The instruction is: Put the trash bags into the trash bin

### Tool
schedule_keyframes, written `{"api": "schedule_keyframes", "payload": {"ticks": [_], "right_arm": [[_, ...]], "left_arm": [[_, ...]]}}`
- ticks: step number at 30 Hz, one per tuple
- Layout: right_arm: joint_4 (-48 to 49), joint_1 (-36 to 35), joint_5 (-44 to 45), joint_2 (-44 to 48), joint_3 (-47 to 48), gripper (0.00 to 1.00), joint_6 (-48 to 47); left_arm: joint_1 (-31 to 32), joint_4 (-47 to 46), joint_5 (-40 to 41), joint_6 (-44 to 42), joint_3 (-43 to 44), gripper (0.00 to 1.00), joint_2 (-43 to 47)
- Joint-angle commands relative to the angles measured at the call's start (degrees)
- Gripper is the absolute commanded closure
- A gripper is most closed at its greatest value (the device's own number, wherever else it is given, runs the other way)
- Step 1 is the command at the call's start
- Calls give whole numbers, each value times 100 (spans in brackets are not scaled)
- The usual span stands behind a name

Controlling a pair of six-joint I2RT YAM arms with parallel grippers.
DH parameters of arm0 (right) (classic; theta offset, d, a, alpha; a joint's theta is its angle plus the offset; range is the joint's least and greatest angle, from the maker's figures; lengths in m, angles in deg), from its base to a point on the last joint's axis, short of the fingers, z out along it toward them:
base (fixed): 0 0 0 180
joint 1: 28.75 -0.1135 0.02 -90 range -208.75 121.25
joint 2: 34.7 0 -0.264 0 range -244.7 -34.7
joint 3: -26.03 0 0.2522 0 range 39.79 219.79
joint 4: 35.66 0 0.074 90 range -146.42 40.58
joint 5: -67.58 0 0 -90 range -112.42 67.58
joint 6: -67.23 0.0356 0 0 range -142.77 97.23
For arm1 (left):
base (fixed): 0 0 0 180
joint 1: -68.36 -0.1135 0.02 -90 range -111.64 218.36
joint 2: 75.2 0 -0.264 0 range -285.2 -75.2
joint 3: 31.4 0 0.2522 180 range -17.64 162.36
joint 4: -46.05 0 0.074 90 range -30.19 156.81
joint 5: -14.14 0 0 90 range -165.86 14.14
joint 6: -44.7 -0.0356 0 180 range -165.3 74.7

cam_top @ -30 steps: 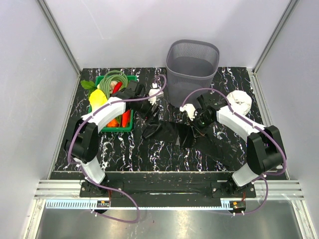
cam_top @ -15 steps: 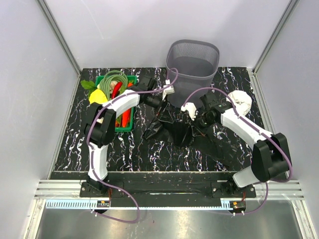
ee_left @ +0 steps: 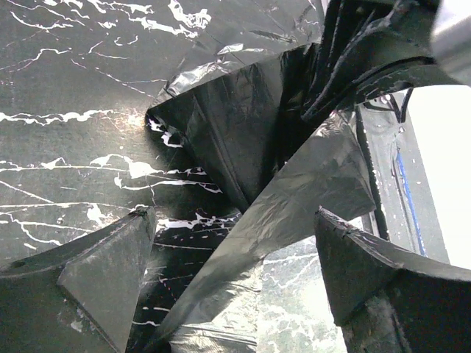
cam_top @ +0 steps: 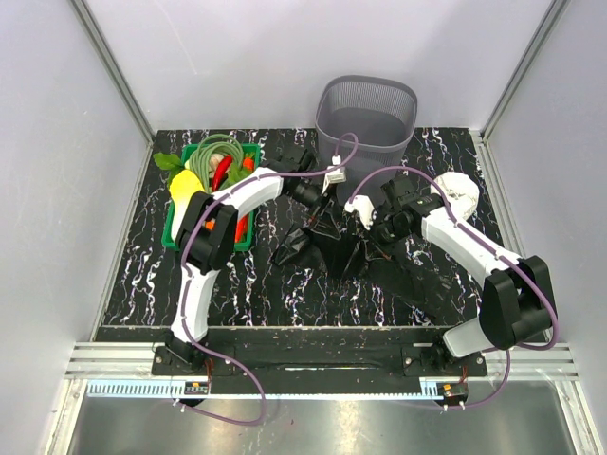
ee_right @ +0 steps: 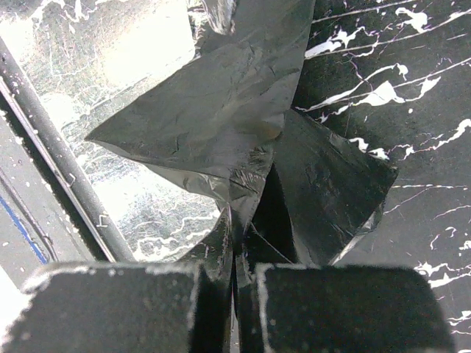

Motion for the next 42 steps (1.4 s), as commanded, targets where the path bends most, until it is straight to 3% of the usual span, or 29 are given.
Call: {"api": "schedule_keyframes", "payload": {"ticks": [1, 8, 12, 24, 27, 33, 39, 42], "right_arm": [[-100, 31, -102, 235, 62, 100, -35], [-144, 31, -93, 332, 89, 100, 35], [-135, 31, -49, 332, 80, 100, 35], [-65, 22, 100, 280, 53, 100, 53], [-12, 31, 223, 253, 10, 100, 149], [146, 39, 680, 139, -148, 100, 307], [243, 39, 1041, 86, -412, 100, 334], [305, 57, 1129, -1, -518, 100, 369]], "left_arm": [[103, 138, -273, -374, 363, 8, -192], [191, 401, -254, -646, 426, 10, -386], [243, 480, -281, -821, 224, 18, -333], [252, 480, -307, -716, 232, 70, -386], [261, 489, -246, -690, 250, 100, -368], [147, 884, -8, -725, 443, 100, -359], [-257, 727, 44, -233, 356, 100, -132], [-389, -132, 246, 327, -267, 100, 307]]}}
